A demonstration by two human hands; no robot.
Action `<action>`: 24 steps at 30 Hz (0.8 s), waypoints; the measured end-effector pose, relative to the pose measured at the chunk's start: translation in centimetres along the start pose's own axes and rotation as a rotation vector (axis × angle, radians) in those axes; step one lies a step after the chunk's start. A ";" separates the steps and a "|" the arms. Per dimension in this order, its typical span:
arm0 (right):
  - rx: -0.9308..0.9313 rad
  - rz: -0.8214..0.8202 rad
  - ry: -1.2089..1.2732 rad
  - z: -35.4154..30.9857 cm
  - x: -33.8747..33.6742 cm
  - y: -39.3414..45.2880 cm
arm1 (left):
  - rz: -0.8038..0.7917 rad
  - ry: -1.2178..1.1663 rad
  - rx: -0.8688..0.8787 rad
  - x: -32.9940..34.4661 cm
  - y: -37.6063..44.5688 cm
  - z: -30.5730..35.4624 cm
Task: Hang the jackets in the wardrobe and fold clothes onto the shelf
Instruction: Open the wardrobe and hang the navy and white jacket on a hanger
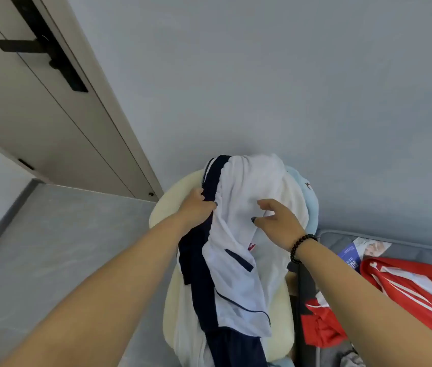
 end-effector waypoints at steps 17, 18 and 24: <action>-0.036 -0.072 -0.069 2.5 -1.1 5.2 | 0.247 0.048 -0.144 1.2 2.5 -3.0; -0.040 -0.074 -0.072 2.6 -1.0 5.2 | 0.254 0.088 -0.127 0.8 2.3 -2.8; -0.106 -0.108 -0.136 0.8 0.4 4.3 | 0.390 0.089 0.017 -1.1 -1.9 0.1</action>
Point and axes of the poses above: each hand's wrist, its own y-axis towards the middle knuckle, its own x-axis out of the palm, z = x × y, the point moved 7 cm from there along y, towards the middle knuckle, and after that the axes turned 11 degrees about x, right-handed, at the moved point
